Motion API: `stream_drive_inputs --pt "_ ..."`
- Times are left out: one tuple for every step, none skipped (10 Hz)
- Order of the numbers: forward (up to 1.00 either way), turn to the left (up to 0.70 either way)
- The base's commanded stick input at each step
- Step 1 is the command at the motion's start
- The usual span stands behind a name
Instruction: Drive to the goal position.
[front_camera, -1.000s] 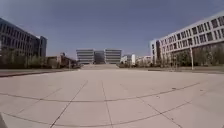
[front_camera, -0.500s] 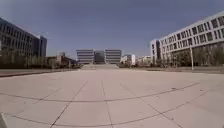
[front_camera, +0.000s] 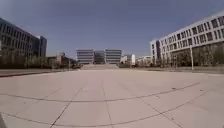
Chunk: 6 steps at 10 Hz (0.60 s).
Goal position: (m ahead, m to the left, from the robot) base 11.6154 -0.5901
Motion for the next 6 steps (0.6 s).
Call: stream_drive_inputs --pt "0.04 0.00" --pt "0.04 0.00" --pt "0.04 0.00" --pt "0.04 0.00" --pt "0.04 0.00" --pt "0.04 0.00"
